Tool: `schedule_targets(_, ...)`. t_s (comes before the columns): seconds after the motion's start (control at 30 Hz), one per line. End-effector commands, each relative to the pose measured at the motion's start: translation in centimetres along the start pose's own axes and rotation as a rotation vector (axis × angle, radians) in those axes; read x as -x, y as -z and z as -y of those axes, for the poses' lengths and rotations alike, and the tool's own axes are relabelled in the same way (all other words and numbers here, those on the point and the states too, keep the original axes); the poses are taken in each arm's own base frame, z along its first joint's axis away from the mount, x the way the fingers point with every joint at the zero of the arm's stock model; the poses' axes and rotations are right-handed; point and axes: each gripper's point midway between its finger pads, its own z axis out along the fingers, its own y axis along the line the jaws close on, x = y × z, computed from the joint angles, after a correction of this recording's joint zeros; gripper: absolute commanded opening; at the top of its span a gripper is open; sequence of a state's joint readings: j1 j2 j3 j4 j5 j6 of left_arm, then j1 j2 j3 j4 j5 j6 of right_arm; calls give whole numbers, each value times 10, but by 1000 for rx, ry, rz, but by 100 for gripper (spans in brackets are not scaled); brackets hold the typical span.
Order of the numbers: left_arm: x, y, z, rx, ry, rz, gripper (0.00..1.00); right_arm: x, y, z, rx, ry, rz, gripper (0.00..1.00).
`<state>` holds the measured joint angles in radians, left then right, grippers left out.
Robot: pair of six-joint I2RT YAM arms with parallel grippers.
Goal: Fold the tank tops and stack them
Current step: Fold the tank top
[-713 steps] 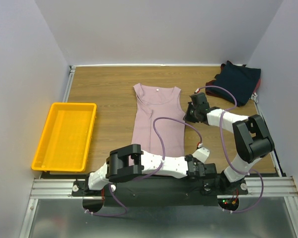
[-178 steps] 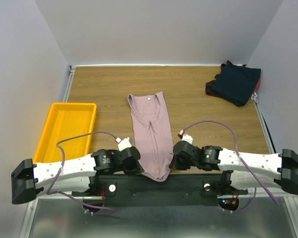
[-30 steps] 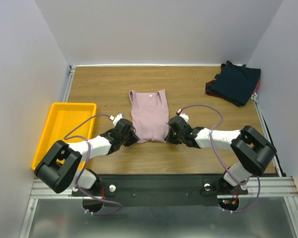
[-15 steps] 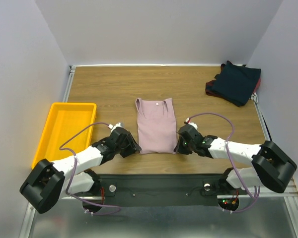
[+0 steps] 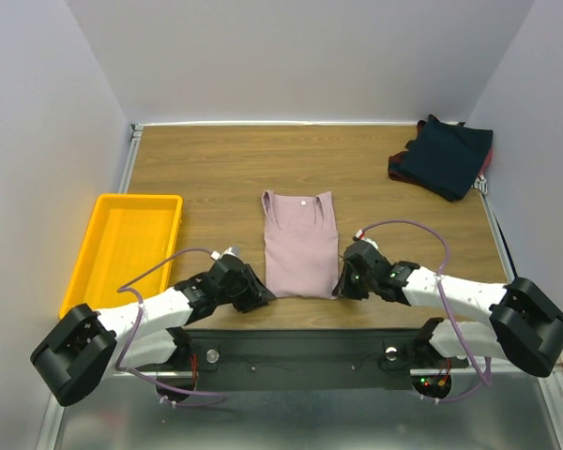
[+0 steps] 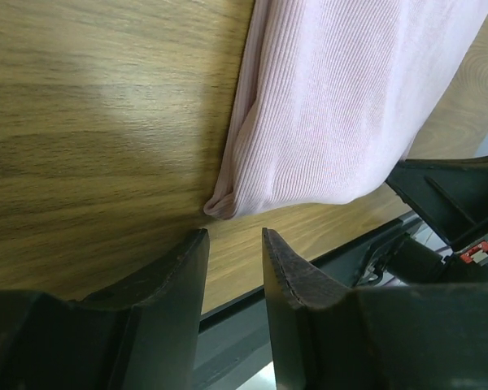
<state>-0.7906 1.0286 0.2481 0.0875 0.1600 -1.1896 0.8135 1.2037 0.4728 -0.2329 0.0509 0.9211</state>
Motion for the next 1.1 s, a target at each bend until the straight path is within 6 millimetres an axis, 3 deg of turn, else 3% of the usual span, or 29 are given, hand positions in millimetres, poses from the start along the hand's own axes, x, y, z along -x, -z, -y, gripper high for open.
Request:
schedule_targets(0.0, -2, -1, -30, 105, 40, 20, 44, -6, 5, -3, 14, -9, -21, 2)
schedule_targets(0.2, 5, -6, -37, 163, 32, 51, 44, -7, 7, -4, 25, -32, -21, 2)
schedule_targets(0.43, 12, -7, -62, 277, 18, 96, 44, -7, 7, -4, 24, -40, -21, 2)
schedule_targets(0.73, 12, -8, -67, 299, -1, 102, 35, -2, 15, -10, 55, -51, 2, 2)
schedule_targets(1.07, 15, -8, -64, 316, -32, 105, 47, 0, 19, -14, 65, -58, 3, 2)
